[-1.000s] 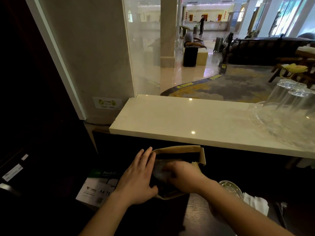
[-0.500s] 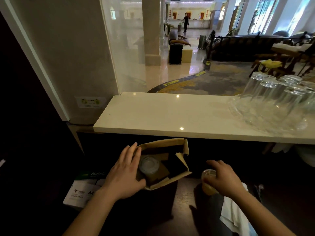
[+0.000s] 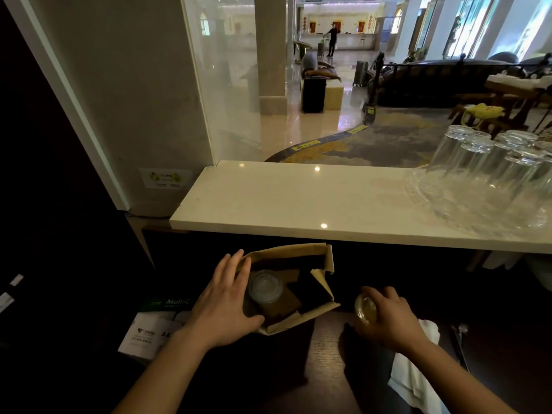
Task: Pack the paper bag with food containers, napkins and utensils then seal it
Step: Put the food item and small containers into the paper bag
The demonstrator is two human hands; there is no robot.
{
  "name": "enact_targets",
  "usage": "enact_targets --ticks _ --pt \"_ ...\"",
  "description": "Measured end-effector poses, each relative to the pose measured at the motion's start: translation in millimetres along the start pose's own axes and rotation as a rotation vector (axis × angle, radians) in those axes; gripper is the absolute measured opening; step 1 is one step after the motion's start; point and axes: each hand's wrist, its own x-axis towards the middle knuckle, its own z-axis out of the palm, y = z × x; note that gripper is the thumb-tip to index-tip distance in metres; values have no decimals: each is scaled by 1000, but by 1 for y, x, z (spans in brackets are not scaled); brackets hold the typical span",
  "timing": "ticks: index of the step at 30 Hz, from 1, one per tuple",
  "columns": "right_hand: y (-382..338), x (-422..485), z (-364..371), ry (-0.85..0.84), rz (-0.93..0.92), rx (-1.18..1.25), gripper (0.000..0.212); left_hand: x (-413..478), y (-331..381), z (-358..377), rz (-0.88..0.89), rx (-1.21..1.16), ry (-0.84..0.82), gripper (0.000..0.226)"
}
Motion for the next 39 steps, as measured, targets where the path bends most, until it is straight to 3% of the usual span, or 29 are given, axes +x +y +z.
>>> enact_targets --ticks 10,18,26,33,39 --pt "-72 -53 -121 223 -282 221 92 -1 6 -7 18 3 -40 114" --pt "-146 -37 -123 92 -518 287 93 0 9 -7 31 -36 -6 116" --pt "-176 23 -51 -109 -412 10 90 6 12 -8 54 -34 9 117" --pt "-152 44 -27 -94 -288 -188 80 15 24 -2 91 -1 38 116" --pt "-151 60 -14 -174 -245 -218 81 21 31 5 120 13 47 116"
